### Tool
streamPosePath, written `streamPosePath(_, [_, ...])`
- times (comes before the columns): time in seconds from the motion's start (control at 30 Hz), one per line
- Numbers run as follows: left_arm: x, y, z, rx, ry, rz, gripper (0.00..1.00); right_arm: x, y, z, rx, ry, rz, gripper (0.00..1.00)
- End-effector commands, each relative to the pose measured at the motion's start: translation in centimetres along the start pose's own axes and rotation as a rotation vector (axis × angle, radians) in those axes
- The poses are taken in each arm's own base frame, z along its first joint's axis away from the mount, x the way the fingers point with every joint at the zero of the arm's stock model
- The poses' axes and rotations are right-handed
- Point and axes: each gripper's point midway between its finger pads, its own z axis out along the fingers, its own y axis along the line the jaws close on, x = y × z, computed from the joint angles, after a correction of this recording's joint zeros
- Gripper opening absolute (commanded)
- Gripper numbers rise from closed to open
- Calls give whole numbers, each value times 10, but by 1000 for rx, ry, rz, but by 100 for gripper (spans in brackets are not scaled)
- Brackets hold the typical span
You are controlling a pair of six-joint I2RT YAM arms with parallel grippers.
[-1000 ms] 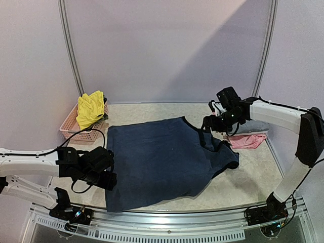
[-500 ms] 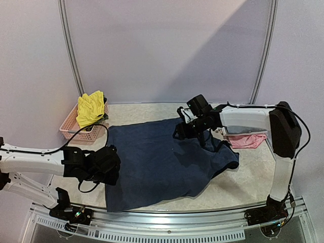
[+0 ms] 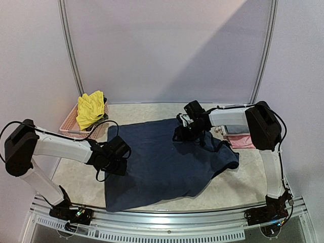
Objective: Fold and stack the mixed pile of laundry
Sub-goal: Turn over the flattened tank top at the center of the board, then smooth out the flattened tank top at the center of the board.
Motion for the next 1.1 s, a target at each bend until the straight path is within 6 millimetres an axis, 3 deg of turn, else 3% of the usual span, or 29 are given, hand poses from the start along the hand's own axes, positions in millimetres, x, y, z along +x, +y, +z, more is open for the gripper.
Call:
streamPosePath(0.0, [-5, 12, 17, -21, 27, 2, 41, 9, -20, 13, 11, 44, 53, 57])
streamPosePath(0.17, [-5, 38, 40, -72, 95, -36, 41, 12, -32, 14, 31, 50, 83, 57])
streamPosePath(0.37, [-16, 69, 54, -122, 117, -101, 40, 7, -23, 12, -12, 42, 82, 57])
streamPosePath(0.63, [-19, 81, 44, -162, 75, -151, 39, -9, 2, 5, -37, 32, 20, 58])
streamPosePath(0.83, [-22, 77, 24, -148, 21, -149, 41, -32, 28, -38, 1, -30, -68, 63])
streamPosePath(0.93, [-24, 75, 10, -160, -11, -138, 45, -31, 30, -64, 60, -45, -117, 66])
streamPosePath(1.07, [-29, 79, -10, -157, -71, -150, 49, -8, 13, -92, 163, -32, -171, 69])
